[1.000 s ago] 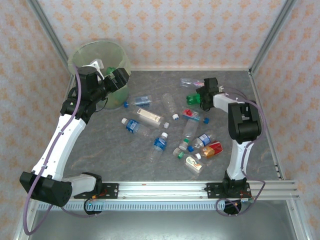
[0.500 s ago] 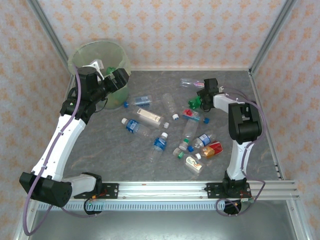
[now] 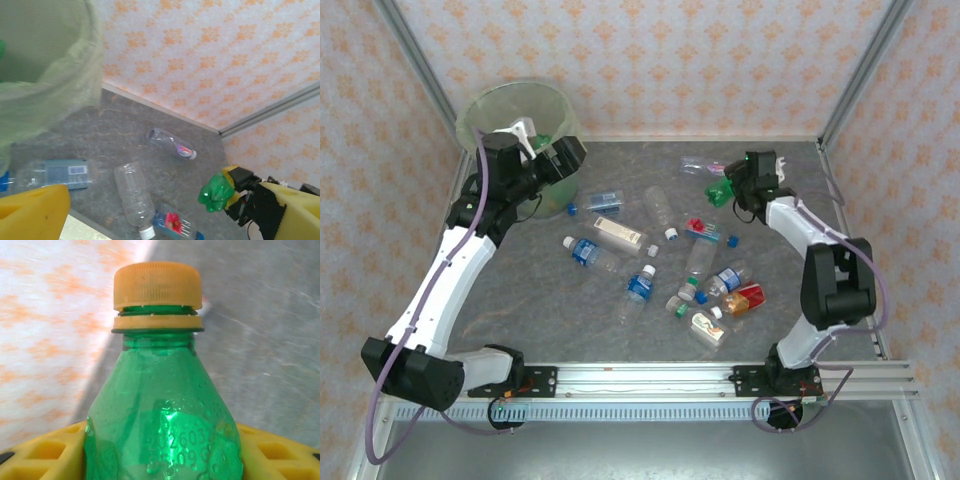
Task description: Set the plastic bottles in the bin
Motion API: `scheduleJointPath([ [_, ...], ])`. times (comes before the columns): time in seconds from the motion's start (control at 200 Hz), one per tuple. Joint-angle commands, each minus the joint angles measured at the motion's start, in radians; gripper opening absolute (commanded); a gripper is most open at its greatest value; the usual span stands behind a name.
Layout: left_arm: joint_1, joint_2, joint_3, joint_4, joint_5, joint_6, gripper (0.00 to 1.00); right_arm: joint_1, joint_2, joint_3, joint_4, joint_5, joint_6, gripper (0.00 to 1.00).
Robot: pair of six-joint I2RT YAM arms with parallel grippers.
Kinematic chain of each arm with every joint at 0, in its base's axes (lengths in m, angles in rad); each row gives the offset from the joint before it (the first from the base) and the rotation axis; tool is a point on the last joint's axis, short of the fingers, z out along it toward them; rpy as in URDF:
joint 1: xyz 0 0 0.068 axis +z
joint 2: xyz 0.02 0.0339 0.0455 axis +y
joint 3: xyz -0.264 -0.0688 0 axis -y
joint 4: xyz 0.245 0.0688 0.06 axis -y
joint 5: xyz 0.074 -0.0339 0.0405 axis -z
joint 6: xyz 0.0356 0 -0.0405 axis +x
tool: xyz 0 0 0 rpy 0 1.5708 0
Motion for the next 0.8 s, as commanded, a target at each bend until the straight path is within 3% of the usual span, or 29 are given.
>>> scheduleJointPath([
  [0.0, -0.038, 0.020, -0.027, 0.115, 0.062, -0.040, 0.94, -0.006, -0.081, 0.006, 0.059, -0.052, -0.082, 0.59],
  [0.4, -0.246, 0.209, 0.050, 0.339, 0.233, -0.087, 0.86, 0.047, -0.192, 0.077, 0.180, -0.317, -0.205, 0.59],
  [0.796, -0.321, 0.328, 0.099, 0.493, 0.384, -0.125, 0.82, 0.115, -0.192, 0.122, 0.289, -0.519, -0.228, 0.59],
])
